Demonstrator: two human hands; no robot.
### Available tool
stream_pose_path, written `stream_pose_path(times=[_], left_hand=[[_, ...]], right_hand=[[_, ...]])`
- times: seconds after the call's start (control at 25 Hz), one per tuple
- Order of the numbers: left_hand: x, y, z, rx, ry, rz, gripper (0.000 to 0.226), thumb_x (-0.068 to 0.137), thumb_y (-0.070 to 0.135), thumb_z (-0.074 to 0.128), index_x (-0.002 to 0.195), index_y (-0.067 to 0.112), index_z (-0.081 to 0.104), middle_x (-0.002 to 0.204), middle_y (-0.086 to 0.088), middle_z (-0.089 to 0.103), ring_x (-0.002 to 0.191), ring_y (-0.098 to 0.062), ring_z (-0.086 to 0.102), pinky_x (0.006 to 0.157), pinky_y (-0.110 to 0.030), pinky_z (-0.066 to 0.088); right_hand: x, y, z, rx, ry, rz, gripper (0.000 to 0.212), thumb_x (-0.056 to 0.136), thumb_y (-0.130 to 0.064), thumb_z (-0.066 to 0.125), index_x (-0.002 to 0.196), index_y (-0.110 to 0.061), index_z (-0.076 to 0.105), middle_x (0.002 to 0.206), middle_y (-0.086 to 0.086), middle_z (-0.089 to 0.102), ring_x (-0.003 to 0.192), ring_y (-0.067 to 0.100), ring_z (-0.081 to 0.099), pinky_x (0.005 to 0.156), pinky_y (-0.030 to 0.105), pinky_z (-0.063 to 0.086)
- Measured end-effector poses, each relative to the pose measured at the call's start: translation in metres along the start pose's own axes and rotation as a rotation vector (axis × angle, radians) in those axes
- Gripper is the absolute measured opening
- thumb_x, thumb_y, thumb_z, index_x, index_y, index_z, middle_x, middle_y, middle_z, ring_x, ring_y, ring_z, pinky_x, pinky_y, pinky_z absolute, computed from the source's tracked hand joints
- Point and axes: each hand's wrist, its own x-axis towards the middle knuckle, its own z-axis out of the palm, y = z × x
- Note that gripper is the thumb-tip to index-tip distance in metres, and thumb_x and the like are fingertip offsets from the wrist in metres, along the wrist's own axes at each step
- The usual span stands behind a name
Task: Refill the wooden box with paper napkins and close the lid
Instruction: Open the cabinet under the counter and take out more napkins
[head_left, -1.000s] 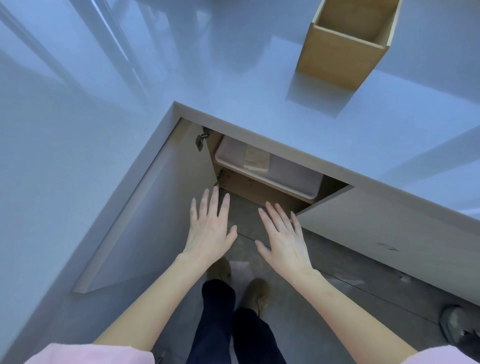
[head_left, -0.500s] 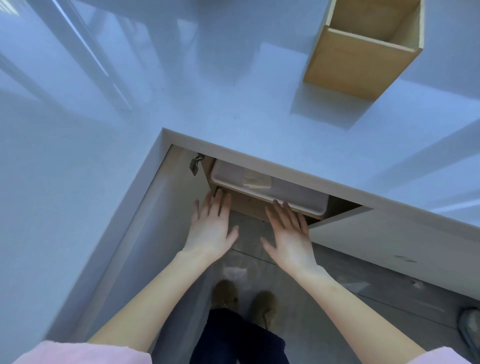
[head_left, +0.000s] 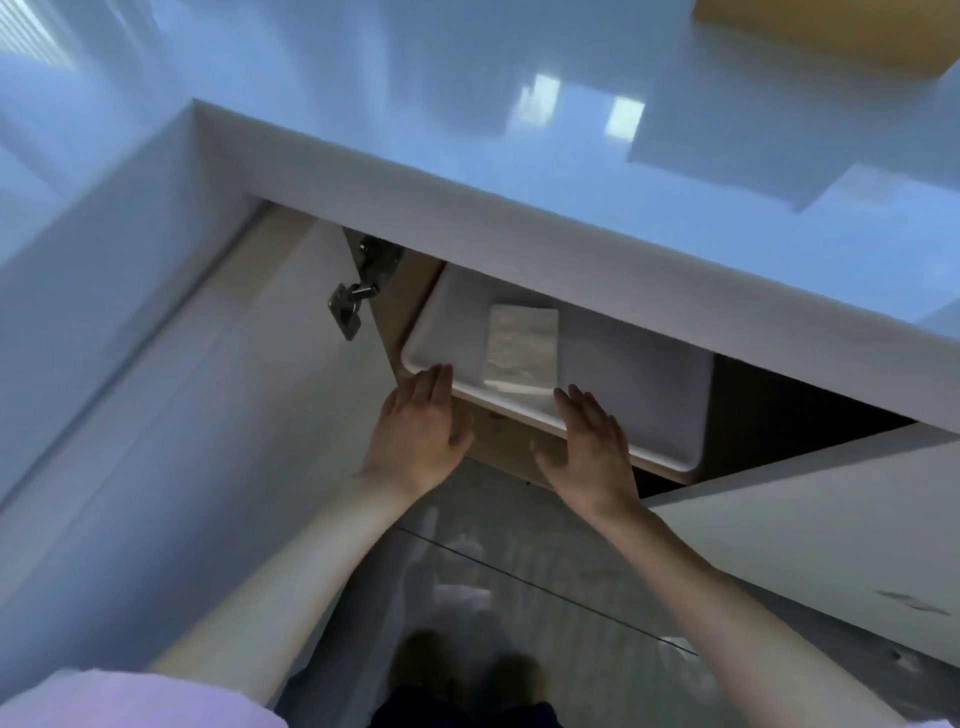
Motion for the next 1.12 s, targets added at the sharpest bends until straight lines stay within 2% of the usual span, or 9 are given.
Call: stream_pose_path(times=[0.2,0.36,0.48,0.64,0.76,0.84,0.92,1.0,1.12], left_hand=[[0.041,0.002,0.023,0.061,0.044,0.036,0.054,0.093,0.031,0.041,0.137,0.001,0.032,0.135,-0.019,0.048,0.124,-0.031,0.044,0.103,-0.039,0.034],[0.084,0.006,0.033,-0.282,-0.074,-0.143,0.044,0.097,0.029,0.036,0.125,-0.004,0.043,0.124,-0.023,0.056,0.114,-0.032,0.052,0.089,-0.034,0.042],[0.102,0.007,0.043,-0.213,-0.139,-0.199,0.042,0.096,0.036,0.036,0.112,-0.001,0.048,0.115,-0.02,0.06,0.106,-0.033,0.055,0.077,-0.032,0.037],[0.112,0.014,0.053,-0.13,-0.128,-0.216,0.046,0.09,0.044,0.045,0.108,0.002,0.049,0.111,-0.017,0.061,0.103,-0.032,0.057,0.086,-0.038,0.04],[0.116,0.019,0.061,-0.181,-0.1,-0.239,0.043,0.087,0.04,0.053,0.106,0.003,0.048,0.107,-0.016,0.063,0.098,-0.032,0.059,0.084,-0.036,0.042],[0.118,0.019,0.063,-0.245,-0.121,-0.278,0.041,0.083,0.039,0.057,0.104,0.004,0.051,0.104,-0.015,0.064,0.096,-0.032,0.06,0.083,-0.035,0.042],[0.119,0.018,0.061,-0.325,-0.162,-0.305,0.035,0.079,0.037,0.061,0.097,0.007,0.056,0.103,-0.013,0.067,0.096,-0.031,0.061,0.079,-0.032,0.043],[0.117,0.017,0.056,-0.407,-0.192,-0.327,0.029,0.079,0.035,0.062,0.092,0.009,0.058,0.104,-0.013,0.067,0.098,-0.03,0.061,0.073,-0.029,0.041],[0.106,0.02,0.046,-0.578,-0.216,-0.337,0.027,0.081,0.027,0.059,0.096,0.004,0.061,0.106,-0.014,0.065,0.096,-0.026,0.059,0.066,-0.024,0.039]], right_hand=[[0.048,0.005,0.009,0.212,0.098,0.145,0.056,0.093,-0.029,0.05,0.14,-0.005,0.031,0.142,0.019,0.037,0.129,0.033,0.037,0.104,0.038,0.036],[0.098,0.006,0.007,0.397,-0.078,0.453,0.055,0.093,-0.032,0.048,0.133,0.004,0.036,0.137,0.023,0.042,0.124,0.036,0.042,0.093,0.036,0.039],[0.115,0.006,0.006,0.415,-0.133,0.475,0.05,0.09,-0.028,0.053,0.125,0.006,0.046,0.112,0.019,0.056,0.104,0.031,0.054,0.079,0.035,0.044],[0.124,0.0,0.009,0.392,-0.224,0.486,0.031,0.086,-0.022,0.061,0.108,-0.002,0.052,0.068,0.005,0.04,0.069,0.018,0.043,0.062,0.026,0.038],[0.126,0.001,0.012,0.401,-0.239,0.561,0.026,0.08,-0.023,0.068,0.077,-0.008,0.048,0.061,0.002,0.033,0.051,0.012,0.032,0.05,0.022,0.033],[0.126,0.005,0.014,0.493,-0.233,0.603,0.028,0.077,-0.024,0.072,0.087,-0.006,0.055,0.06,0.0,0.032,0.05,0.01,0.03,0.045,0.019,0.028],[0.126,0.008,0.018,0.55,-0.208,0.587,0.046,0.077,-0.024,0.072,0.114,-0.001,0.055,0.063,0.002,0.036,0.051,0.01,0.03,0.046,0.018,0.027],[0.124,0.007,0.02,0.631,-0.146,0.537,0.052,0.079,-0.019,0.068,0.122,0.004,0.051,0.085,0.013,0.055,0.066,0.018,0.051,0.055,0.021,0.04],[0.11,0.0,0.016,0.855,-0.024,0.521,0.044,0.08,-0.006,0.062,0.12,0.008,0.05,0.12,0.024,0.059,0.108,0.034,0.058,0.094,0.04,0.051]])
